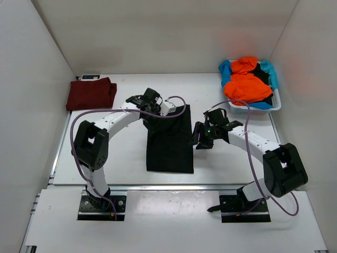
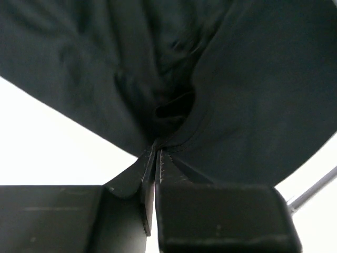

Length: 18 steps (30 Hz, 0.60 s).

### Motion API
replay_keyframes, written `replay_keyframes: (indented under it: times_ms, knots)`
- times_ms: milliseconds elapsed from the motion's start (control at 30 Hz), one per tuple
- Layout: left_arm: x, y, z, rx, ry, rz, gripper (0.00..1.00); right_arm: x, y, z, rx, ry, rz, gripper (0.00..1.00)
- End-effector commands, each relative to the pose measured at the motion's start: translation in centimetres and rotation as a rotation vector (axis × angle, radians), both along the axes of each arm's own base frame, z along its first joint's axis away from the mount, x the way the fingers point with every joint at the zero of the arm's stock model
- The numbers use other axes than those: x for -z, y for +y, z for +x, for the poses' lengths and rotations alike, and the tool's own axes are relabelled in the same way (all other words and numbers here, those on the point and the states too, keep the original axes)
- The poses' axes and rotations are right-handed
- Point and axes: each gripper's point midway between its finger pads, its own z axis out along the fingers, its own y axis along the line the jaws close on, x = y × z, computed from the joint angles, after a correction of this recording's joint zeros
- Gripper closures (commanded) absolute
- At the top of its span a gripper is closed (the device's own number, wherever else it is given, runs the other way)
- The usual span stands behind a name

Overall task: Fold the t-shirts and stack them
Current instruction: Grab one side of the 2/3 rectangular tshirt with both arms

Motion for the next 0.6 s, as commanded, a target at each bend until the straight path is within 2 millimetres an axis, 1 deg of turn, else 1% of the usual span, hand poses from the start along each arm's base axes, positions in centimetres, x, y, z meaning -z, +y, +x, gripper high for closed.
replay_keyframes:
  times_ms: [0, 33, 67, 100, 133, 167, 233, 267, 300, 333, 367, 400, 433, 467, 500, 567]
  knots:
    - [-3.3, -2.4, -0.3, 0.109, 0.033, -0.145, 0.86, -1.0, 0.6, 0.5, -0.010, -0.038, 0.029, 0.52]
    - [-3.1, -2.5, -0.3, 0.117, 0.042, -0.149, 0.85, -1.2, 0.7, 0.7, -0.003, -0.042, 0.036, 0.52]
    - [-3.0, -2.5, 0.0, 0.109, 0.045, -0.150, 0.85, -1.1, 0.7, 0.6, -0.009, -0.043, 0.030, 0.51]
    - [-2.6, -2.1, 0.1, 0.096, 0.048, -0.141, 0.84, -1.0, 0.8, 0.4, -0.017, -0.036, 0.028, 0.52]
    - [-1.8, -1.6, 0.7, 0.078, 0.049, -0.122, 0.82, -0.9, 0.7, 0.4, -0.013, -0.034, 0.028, 0.52]
    - [-1.0, -1.3, 0.6, 0.062, 0.067, -0.104, 0.81, -1.0, 0.8, 0.6, -0.012, -0.038, 0.033, 0.52]
    - [0.6, 0.2, 1.4, 0.002, 0.079, -0.037, 0.75, -1.0, 0.9, 0.4, -0.021, -0.032, 0.033, 0.52]
    - [1.1, 0.5, 1.4, -0.015, 0.092, -0.023, 0.74, -0.8, 0.8, 0.7, -0.013, -0.031, 0.023, 0.51]
    - [2.1, 1.2, 1.4, -0.039, 0.101, 0.012, 0.72, -0.9, 0.9, 0.7, -0.013, -0.036, 0.027, 0.52]
    - [2.5, 1.9, 2.0, -0.071, 0.083, 0.045, 0.70, -1.0, 1.0, 0.9, -0.016, -0.043, 0.027, 0.51]
    - [2.8, 2.6, 2.4, -0.097, 0.073, 0.080, 0.65, -1.0, 1.0, 0.9, -0.017, -0.041, 0.026, 0.52]
    - [3.1, 2.9, 2.4, -0.104, 0.069, 0.093, 0.63, -1.1, 1.3, 0.9, -0.029, -0.041, 0.029, 0.51]
    - [3.7, 3.8, 2.4, -0.129, 0.077, 0.127, 0.57, -0.6, 1.2, 0.9, -0.029, -0.031, 0.013, 0.51]
    - [4.0, 4.0, 2.5, -0.142, 0.068, 0.155, 0.50, -0.9, 1.2, 1.3, -0.023, -0.047, 0.003, 0.51]
    - [4.0, 4.2, 2.6, -0.150, 0.063, 0.162, 0.46, -1.3, 1.6, 1.4, -0.030, -0.050, 0.002, 0.51]
    - [4.0, 5.2, 3.0, -0.189, 0.034, 0.211, 0.34, -1.4, 1.5, 2.0, -0.031, -0.069, -0.033, 0.52]
